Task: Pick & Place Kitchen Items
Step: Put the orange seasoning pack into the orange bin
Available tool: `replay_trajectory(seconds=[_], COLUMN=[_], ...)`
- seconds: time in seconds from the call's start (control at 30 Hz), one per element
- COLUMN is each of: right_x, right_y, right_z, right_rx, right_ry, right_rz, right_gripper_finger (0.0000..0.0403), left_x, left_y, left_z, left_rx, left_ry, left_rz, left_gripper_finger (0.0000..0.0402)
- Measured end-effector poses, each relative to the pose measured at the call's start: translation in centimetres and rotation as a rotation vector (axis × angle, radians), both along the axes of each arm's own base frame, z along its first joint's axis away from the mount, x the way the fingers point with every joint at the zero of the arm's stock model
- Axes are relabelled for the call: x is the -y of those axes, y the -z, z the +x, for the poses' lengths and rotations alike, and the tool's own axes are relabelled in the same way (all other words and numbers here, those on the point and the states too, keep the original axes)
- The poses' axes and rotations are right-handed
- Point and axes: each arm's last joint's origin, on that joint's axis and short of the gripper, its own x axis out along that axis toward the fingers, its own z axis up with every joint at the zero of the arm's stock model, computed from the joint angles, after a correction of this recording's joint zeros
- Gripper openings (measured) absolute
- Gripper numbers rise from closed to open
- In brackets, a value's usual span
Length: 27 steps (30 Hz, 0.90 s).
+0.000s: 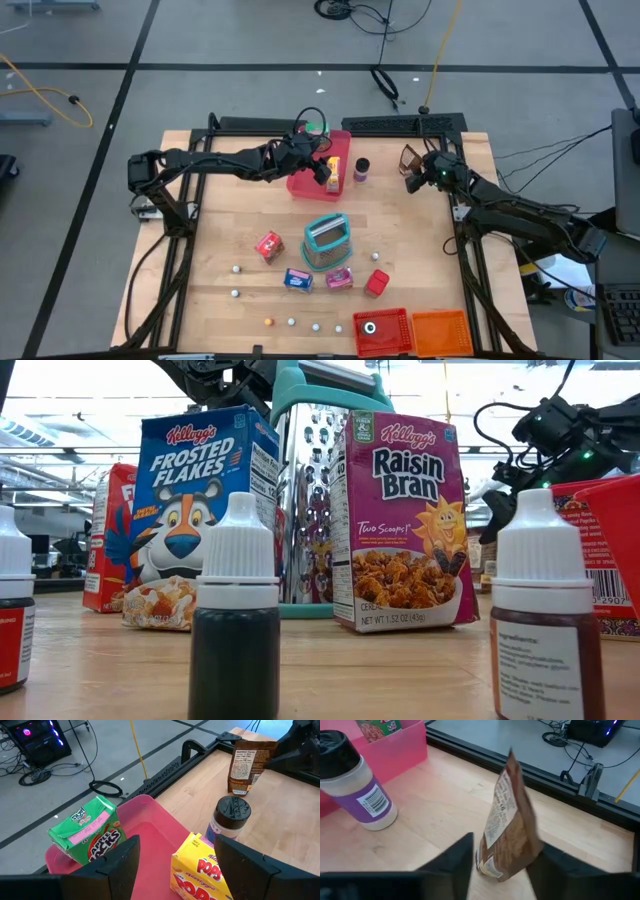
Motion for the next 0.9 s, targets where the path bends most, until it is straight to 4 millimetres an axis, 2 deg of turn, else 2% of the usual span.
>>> replay_trajectory(seconds=[0.13,0.2,0.47,0.67,0.9], right_x=[0.0,0.0,-0.1,-0.9,-3.1], right_y=[0.0,0.0,-0.3,-2.7,-5.3], right_z=[0.0,0.0,0.0,0.4,0.5], right_rx=[-0.001,-0.004,0.014,0.035,0.003], right_ry=[0.001,-0.002,-0.006,-0.085,-0.242], right_rz=[0.000,-0.003,-0.002,-0.002,0.042], right_gripper_finger=[0.0039,0.0010,0.0001,0.0001,0.0000], left_x=[0.0,0.0,0.0,0.0,0.0], left_y=[0.0,0.0,0.0,0.0,0.0], left_z=[0.0,0.0,0.0,0.0,0.0], left_rx=[0.000,0.000,0.000,-0.001,-0.003], left_ry=[0.000,0.000,0.000,0.000,0.000], left_rz=[0.000,0.000,0.000,0.000,-0.001], left_gripper_finger=[0.0257,0.0257,0.0257,0.0257,0.0257])
